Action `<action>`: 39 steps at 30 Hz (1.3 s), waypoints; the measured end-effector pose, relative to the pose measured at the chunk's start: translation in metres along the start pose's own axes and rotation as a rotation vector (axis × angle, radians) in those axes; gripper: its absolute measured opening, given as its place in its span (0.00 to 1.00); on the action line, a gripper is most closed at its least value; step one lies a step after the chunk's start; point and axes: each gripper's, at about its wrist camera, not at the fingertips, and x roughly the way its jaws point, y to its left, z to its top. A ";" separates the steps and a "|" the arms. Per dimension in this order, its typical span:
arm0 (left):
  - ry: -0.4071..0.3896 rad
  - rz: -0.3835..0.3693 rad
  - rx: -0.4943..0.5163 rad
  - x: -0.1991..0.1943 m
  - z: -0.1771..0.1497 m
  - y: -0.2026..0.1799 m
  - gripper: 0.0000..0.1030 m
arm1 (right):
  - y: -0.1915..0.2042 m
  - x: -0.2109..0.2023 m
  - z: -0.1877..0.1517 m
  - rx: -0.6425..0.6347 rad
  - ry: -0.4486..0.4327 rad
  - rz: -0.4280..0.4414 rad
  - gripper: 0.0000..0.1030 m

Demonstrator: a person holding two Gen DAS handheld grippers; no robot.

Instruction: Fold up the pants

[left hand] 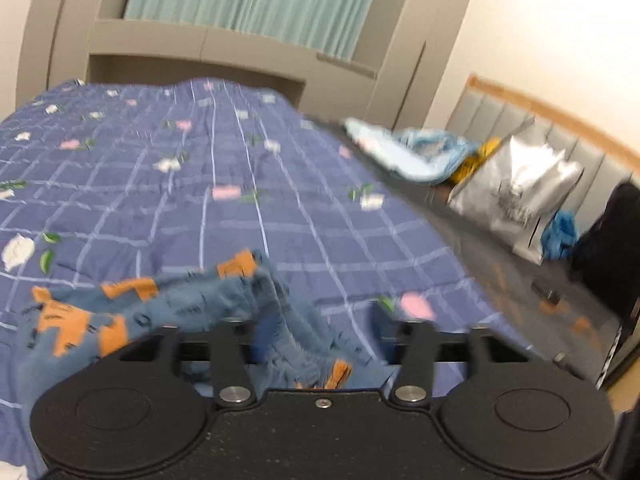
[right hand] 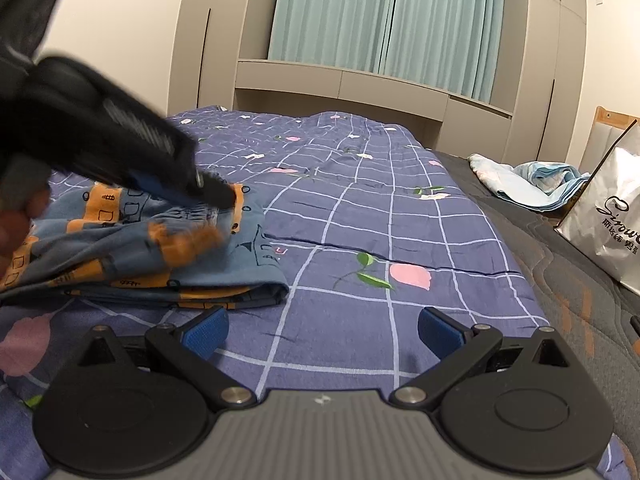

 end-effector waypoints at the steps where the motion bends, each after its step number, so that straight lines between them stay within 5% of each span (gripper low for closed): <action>1: -0.020 0.003 -0.013 -0.009 0.001 0.002 0.72 | 0.000 -0.001 0.000 0.002 -0.001 -0.002 1.00; 4: -0.051 0.031 -0.061 -0.034 0.004 0.013 0.83 | -0.001 -0.002 0.005 0.008 -0.006 -0.012 1.00; 9: -0.054 0.200 -0.152 -0.073 -0.002 0.042 0.95 | 0.001 -0.001 0.025 0.024 -0.038 0.024 1.00; 16: 0.006 0.341 -0.284 -0.103 -0.032 0.096 0.99 | 0.007 0.022 0.055 0.182 -0.001 0.273 1.00; 20: 0.035 0.319 -0.364 -0.103 -0.053 0.115 0.99 | 0.014 0.035 0.057 0.265 0.054 0.339 0.98; 25: 0.084 0.250 -0.400 -0.091 -0.069 0.119 0.99 | 0.022 0.048 0.053 0.308 0.113 0.320 0.78; 30: 0.086 0.215 -0.383 -0.087 -0.073 0.112 0.99 | 0.022 0.055 0.052 0.350 0.142 0.316 0.34; 39: 0.072 0.212 -0.396 -0.092 -0.071 0.115 0.99 | 0.016 0.036 0.053 0.306 0.094 0.270 0.30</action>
